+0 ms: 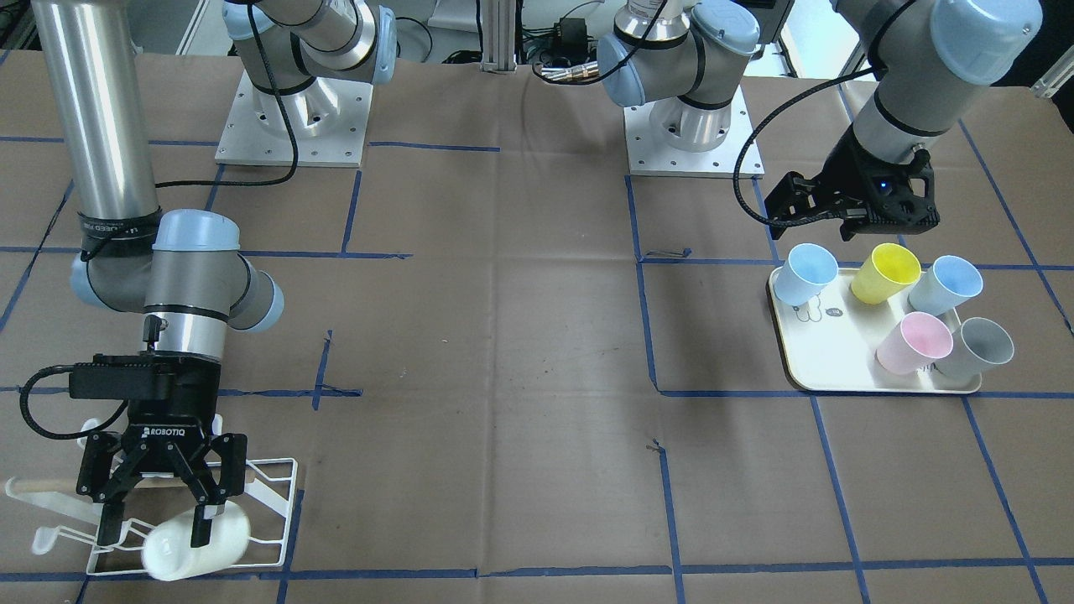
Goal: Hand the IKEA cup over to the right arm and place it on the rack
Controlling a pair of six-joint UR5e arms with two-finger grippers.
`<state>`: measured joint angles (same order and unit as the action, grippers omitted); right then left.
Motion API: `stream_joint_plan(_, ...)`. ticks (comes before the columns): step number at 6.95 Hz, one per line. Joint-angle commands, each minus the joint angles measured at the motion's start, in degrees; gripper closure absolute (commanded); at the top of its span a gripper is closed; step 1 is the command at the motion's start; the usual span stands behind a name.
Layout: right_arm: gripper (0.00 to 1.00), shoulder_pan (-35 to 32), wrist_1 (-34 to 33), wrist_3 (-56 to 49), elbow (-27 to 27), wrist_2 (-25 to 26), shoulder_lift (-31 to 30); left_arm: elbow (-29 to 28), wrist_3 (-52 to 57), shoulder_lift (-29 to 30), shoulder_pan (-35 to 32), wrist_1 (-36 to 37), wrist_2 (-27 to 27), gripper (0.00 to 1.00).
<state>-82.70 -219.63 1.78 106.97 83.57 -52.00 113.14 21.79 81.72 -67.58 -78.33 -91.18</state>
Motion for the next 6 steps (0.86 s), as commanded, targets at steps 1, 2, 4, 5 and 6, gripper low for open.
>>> stream_joint_plan(1, 0.00, 0.0, 0.2, 0.0, 0.0, 0.3, -0.1, 5.6, 6.6, -1.3, 7.3, 1.6, 0.4, 0.05)
stream_joint_plan(2, 0.00, 0.0, 0.2, 0.2, -0.1, 0.2, -0.4, 6.7, 6.9, -1.3, 8.4, 2.4, 0.5, 0.04)
stream_joint_plan(4, 0.00, 0.0, 0.1, 0.3, -0.6, -0.4, -1.6, 7.4, 7.4, 1.1, 8.7, 3.2, 0.5, 0.04)
stream_joint_plan(5, 0.00, -0.2, 0.1, 0.3, -0.5, -0.2, -2.5, 9.3, 7.5, 2.3, 8.7, 5.6, 0.4, 0.03)
stream_joint_plan(6, 0.00, -0.4, 0.2, 0.2, -0.3, -0.1, -4.2, 12.2, 7.6, 3.8, 8.7, 12.0, 0.5, 0.02)
